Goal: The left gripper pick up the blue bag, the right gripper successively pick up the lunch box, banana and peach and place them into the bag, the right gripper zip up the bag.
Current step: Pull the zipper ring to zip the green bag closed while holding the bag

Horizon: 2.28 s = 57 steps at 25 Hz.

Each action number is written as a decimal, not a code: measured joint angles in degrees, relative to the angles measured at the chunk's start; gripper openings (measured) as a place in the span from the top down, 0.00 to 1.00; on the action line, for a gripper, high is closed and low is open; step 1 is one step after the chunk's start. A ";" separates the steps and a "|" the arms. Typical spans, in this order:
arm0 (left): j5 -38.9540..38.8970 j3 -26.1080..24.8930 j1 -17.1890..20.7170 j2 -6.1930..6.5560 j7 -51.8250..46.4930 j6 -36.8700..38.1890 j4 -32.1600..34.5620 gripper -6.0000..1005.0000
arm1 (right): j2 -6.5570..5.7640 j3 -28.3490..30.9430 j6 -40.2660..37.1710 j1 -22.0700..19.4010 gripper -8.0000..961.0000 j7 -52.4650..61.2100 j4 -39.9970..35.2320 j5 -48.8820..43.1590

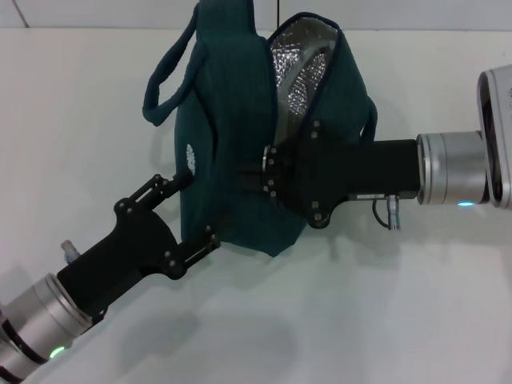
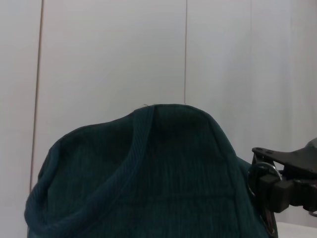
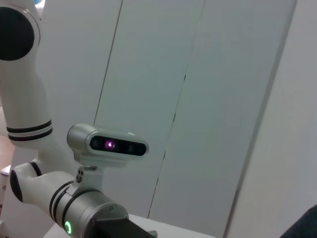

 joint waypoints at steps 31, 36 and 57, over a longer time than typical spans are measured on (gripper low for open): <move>0.45 1.14 -2.88 -0.03 3.62 -4.30 0.01 0.94 | 0.00 0.24 -1.67 -4.35 0.97 -6.59 1.53 8.33; 0.90 4.00 -3.97 -0.03 3.62 -6.05 0.02 0.94 | 0.00 0.23 -1.70 -5.30 0.97 -9.56 2.37 13.89; 0.37 3.96 -5.80 -0.46 3.17 1.87 -0.42 0.79 | 0.00 -2.27 -3.31 -6.25 0.97 -16.13 5.37 25.08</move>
